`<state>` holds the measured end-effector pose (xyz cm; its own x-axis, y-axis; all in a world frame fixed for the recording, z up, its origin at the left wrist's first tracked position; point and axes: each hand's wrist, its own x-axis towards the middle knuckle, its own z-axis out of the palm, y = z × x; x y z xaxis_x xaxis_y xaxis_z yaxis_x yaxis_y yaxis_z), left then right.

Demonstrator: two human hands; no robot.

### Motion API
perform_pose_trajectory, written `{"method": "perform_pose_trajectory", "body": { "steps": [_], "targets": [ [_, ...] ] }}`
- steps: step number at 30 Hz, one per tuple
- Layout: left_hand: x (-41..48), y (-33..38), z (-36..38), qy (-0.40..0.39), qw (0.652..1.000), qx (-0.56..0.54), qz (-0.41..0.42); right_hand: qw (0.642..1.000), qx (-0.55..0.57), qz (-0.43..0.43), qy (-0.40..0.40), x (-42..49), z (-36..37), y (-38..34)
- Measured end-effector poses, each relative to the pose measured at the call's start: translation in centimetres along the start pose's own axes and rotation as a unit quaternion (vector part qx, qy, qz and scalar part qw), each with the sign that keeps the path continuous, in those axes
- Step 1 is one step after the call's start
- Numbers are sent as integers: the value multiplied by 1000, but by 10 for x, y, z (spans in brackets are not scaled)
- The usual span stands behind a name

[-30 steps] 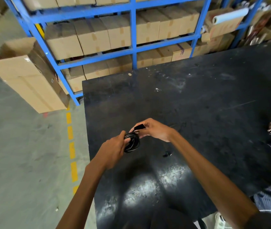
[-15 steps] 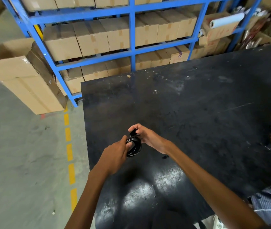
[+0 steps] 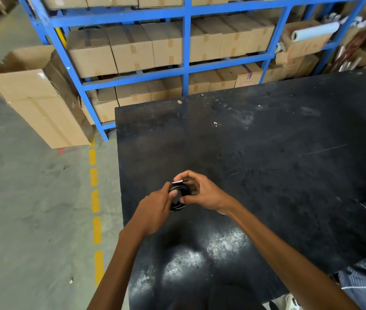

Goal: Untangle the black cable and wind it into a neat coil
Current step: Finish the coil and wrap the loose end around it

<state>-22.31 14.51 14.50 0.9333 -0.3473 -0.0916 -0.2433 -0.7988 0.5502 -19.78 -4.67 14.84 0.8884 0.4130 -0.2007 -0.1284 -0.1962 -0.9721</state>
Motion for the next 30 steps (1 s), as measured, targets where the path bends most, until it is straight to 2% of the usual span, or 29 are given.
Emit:
{"method": "perform_pose_trajectory", "body": {
  "steps": [8,15,20,25,30],
  "targets": [
    [-7,-2,0,-7,1000,-22,-11,1000,24,2,3,-2,4,3],
    [-9,-5,2,-2,1000,-22,-7,996,30,-18,76,-1,17,14],
    [-11,-6,5,-16,999,-29,-16,995,29,-31,88,-3,17,18],
    [-17,-8,7,-33,995,-92,-29,995,-11,-53,86,-6,15,20],
    [-22,-12,9,-15,980,-194,-51,990,-43,-79,106,-8,16,20]
  ]
}}
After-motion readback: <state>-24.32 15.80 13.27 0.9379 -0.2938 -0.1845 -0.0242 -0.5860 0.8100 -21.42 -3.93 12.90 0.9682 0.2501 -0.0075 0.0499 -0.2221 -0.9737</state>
